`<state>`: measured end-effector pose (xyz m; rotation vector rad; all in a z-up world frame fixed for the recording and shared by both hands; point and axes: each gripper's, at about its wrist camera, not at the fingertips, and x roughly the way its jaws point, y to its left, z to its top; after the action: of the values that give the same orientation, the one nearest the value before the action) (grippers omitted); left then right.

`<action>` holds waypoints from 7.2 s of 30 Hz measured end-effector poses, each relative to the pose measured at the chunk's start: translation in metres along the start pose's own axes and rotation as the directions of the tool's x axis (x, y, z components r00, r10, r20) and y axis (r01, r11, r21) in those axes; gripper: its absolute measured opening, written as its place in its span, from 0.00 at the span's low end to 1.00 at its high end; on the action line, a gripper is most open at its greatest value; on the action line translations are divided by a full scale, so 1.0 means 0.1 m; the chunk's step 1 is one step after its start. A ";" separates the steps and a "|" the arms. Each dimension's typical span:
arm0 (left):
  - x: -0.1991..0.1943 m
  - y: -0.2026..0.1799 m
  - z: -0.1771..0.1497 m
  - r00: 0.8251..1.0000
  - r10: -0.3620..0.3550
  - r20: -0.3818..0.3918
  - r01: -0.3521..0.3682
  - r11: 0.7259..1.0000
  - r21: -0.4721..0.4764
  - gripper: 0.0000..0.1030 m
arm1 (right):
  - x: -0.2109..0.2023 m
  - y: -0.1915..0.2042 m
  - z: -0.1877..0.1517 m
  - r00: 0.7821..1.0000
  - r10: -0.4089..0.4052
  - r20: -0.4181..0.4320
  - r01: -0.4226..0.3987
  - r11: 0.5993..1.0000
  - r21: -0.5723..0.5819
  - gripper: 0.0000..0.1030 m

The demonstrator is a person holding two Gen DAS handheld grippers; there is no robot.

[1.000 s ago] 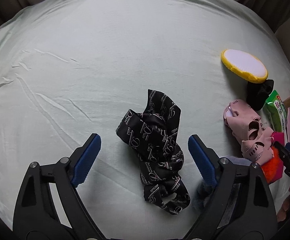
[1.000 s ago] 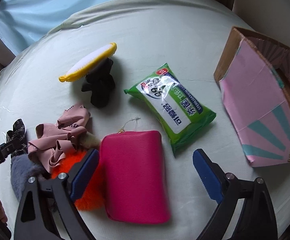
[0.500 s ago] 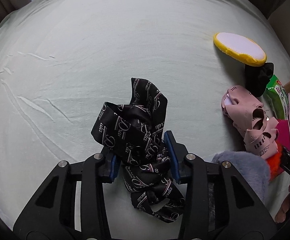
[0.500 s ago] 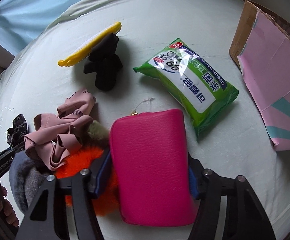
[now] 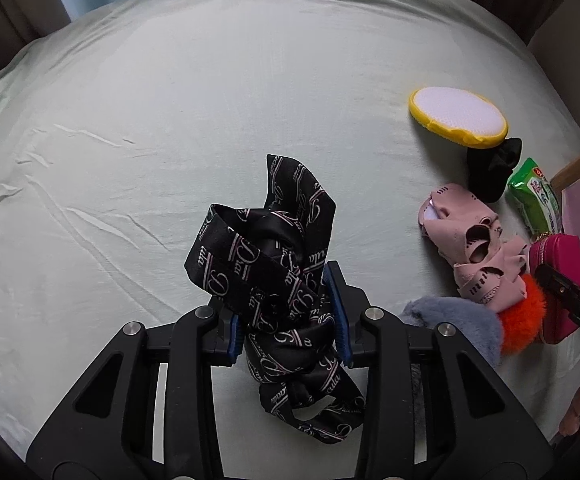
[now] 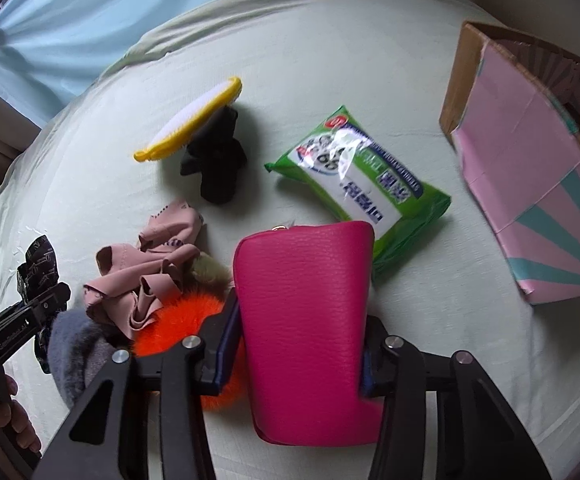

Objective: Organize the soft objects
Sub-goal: 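Carry scarf and pouch to the cardboard box and release both inside, then lift both tools out of the box and move back toward the items, then grasp the grey fuzzy sock with the left tool while the right tool grasps the orange pompom, then carry sock and pompom over the box and release both inside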

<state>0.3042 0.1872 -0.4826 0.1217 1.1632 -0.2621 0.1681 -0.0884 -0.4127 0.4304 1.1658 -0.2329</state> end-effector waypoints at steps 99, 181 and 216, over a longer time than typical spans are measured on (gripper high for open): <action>-1.47 -5.01 0.82 0.998 0.014 -0.068 0.000 0.981 0.194 1.00 | -1.75 -3.27 2.06 0.989 0.125 -0.078 -0.140 0.965 -0.222 1.00; -0.30 -1.09 -0.59 0.982 -0.152 0.113 0.112 0.946 0.304 0.75 | 0.38 0.34 -0.19 0.964 0.265 -0.010 -0.262 0.947 -0.183 0.59; -1.70 -1.08 -0.46 0.975 -0.066 0.210 0.040 0.991 0.125 0.53 | -1.00 0.33 0.03 0.945 0.318 0.076 -0.286 0.918 -0.276 0.34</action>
<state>0.1712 0.1175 -0.3404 0.1638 0.9375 -0.3837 0.1452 -0.0644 -0.3130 0.3519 0.9795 0.1635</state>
